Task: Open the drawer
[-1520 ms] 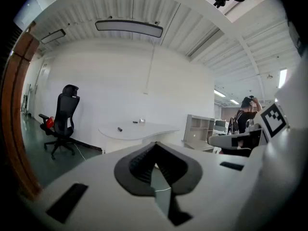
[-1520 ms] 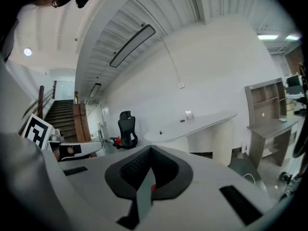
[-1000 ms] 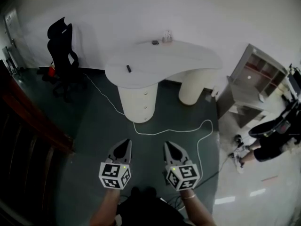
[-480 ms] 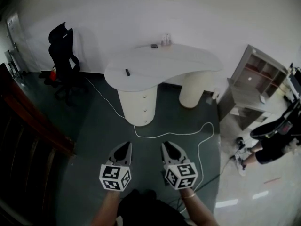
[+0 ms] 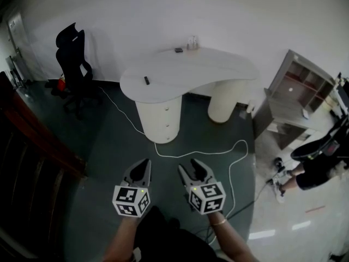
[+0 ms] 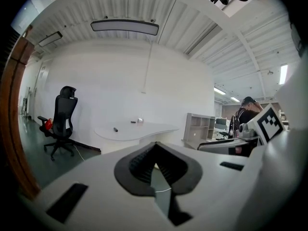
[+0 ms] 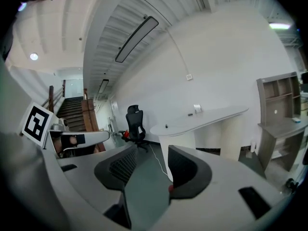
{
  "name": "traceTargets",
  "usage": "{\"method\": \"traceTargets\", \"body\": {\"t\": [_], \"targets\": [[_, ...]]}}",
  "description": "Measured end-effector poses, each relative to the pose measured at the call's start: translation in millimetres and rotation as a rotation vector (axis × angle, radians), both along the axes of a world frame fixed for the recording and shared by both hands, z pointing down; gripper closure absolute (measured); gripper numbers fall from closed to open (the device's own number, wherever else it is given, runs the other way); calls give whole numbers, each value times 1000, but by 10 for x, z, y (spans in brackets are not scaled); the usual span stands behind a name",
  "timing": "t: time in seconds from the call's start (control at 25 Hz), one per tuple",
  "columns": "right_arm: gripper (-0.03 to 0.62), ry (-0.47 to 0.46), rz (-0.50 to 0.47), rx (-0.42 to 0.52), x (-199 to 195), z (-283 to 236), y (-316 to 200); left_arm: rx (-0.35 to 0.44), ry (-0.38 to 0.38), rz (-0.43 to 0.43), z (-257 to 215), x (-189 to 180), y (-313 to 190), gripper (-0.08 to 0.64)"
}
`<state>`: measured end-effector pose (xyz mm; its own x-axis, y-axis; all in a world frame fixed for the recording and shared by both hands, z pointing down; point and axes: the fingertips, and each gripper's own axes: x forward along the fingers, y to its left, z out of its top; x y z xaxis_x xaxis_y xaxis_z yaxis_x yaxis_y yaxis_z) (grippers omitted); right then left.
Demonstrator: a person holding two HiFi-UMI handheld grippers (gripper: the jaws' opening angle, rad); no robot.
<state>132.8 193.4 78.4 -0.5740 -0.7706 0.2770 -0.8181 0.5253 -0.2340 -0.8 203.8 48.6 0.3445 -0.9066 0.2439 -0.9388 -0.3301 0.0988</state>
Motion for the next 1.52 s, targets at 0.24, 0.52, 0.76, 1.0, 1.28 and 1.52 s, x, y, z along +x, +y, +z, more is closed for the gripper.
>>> {"method": "traceTargets", "body": {"t": [0.24, 0.52, 0.76, 1.0, 1.28, 1.52], "targets": [[394, 34, 0, -27, -96, 179, -248, -29, -9, 8, 126, -77, -238, 558], [383, 52, 27, -56, -297, 277, -900, -56, -3, 23, 259, -340, -925, 558], [377, 67, 53, -82, -555, 346, -1678, -66, -14, 60, 323, -605, -1692, 558], [376, 84, 83, -115, -783, 462, -2222, -101, 17, 86, 465, -821, -2219, 558], [376, 122, 80, -184, -932, 825, -2646, -167, 20, 87, 797, -1017, -2566, 558], [377, 149, 55, -216, -979, 1356, -2942, -204, 14, 47, 1259, -1172, -2775, 558]]}}
